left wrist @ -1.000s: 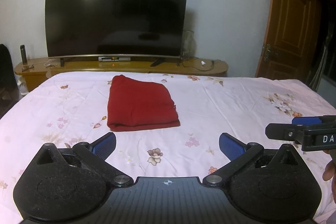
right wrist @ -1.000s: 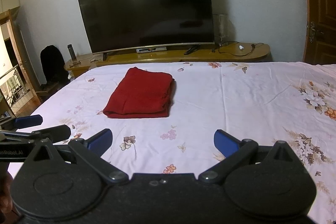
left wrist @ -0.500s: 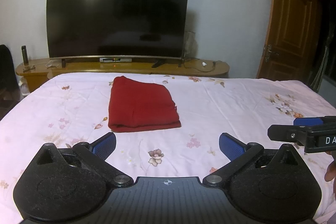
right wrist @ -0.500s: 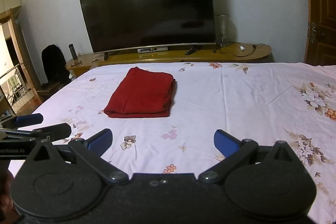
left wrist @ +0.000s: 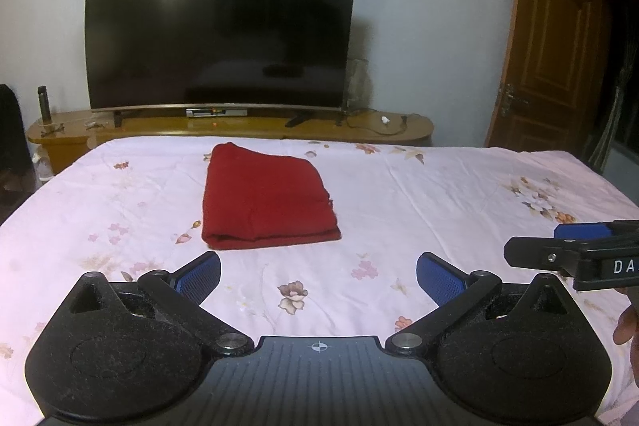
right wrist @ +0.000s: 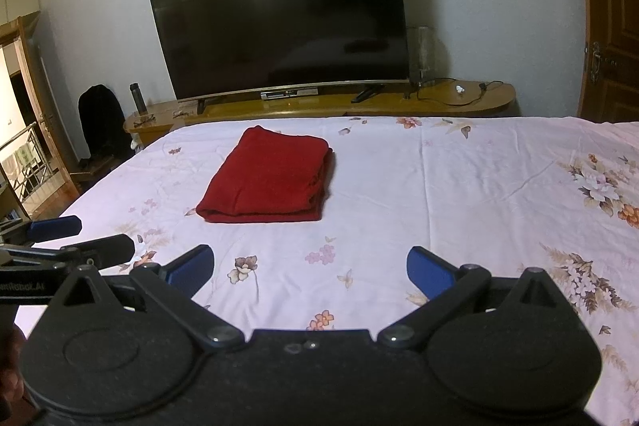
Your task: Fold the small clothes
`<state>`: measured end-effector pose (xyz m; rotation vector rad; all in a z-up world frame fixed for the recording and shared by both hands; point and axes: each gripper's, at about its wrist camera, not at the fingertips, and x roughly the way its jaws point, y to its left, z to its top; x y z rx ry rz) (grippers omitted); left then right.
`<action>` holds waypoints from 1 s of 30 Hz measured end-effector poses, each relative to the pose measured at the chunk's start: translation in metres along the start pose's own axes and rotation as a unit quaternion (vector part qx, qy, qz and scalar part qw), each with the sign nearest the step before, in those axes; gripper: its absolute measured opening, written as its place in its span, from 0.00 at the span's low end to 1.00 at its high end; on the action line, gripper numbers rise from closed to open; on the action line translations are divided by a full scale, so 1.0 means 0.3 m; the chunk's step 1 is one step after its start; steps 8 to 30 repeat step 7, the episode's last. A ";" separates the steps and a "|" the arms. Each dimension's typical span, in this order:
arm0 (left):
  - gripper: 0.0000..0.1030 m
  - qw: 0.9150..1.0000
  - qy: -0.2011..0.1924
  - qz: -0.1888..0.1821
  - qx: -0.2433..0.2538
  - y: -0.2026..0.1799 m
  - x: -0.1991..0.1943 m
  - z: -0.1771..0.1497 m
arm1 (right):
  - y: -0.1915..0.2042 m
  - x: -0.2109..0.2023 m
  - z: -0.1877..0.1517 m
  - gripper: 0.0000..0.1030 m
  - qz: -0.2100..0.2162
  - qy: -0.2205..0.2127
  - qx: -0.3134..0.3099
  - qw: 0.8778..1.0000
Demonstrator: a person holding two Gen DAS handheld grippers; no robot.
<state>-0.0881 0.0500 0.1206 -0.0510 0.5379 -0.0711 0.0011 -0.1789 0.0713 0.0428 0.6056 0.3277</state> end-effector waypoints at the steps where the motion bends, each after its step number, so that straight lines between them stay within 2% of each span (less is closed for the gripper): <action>1: 1.00 1.000 -0.004 0.000 0.001 -0.001 -0.001 -0.001 | 0.000 0.000 0.000 0.99 0.000 0.000 0.000 1.000; 7: 1.00 1.000 -0.018 -0.001 0.009 -0.005 -0.009 0.006 | 0.001 -0.001 0.002 0.99 -0.001 -0.001 -0.001 1.000; 30: 1.00 1.000 -0.018 -0.001 0.009 -0.005 -0.009 0.006 | 0.001 -0.001 0.002 0.99 -0.001 -0.001 -0.001 1.000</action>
